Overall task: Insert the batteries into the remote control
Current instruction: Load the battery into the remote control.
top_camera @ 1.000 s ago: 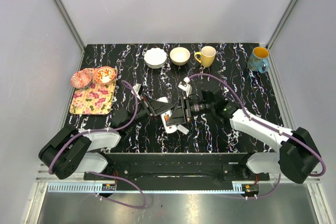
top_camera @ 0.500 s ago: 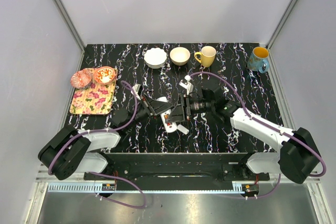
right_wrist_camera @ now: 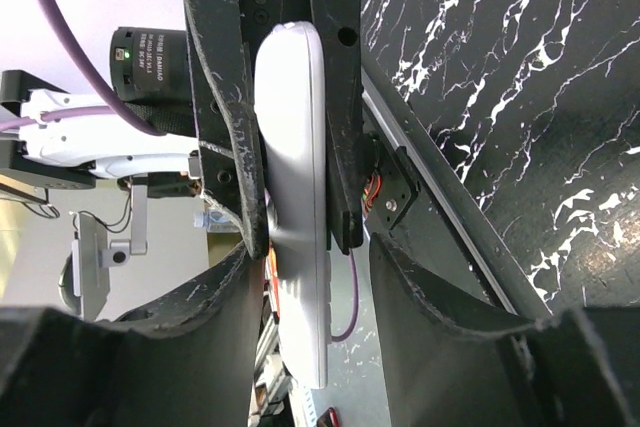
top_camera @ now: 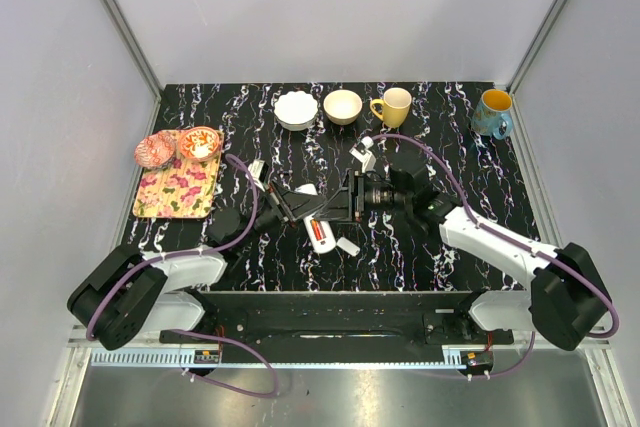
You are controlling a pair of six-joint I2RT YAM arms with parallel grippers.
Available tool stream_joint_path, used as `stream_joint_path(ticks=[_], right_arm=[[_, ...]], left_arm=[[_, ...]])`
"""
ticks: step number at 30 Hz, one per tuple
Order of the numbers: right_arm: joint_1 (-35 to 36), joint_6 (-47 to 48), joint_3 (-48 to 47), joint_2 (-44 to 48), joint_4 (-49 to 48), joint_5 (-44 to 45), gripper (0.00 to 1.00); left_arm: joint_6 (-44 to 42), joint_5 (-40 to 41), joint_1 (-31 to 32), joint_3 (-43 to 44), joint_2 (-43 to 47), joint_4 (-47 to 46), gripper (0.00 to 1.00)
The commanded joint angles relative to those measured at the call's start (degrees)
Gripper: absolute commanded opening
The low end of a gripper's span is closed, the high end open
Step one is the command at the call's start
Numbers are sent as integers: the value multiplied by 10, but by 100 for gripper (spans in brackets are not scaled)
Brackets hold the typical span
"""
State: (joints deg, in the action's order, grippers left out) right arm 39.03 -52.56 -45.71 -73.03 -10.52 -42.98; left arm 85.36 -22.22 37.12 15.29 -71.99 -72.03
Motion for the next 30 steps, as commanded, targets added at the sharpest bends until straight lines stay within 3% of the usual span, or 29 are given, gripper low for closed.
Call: stream_joint_path(ticks=[1,15,30], right_arm=[[-4,-40,7,-7,-70,5,52],[-4,-13,0,-18,-13,8,44],[22,47,-21,-37,73,44,44]], left_arm=[[-9,11,-1,-5,16,-32,0],[-23,31,-1,4,32,-29,0],[-21,38,-1,29,33,-17,0]])
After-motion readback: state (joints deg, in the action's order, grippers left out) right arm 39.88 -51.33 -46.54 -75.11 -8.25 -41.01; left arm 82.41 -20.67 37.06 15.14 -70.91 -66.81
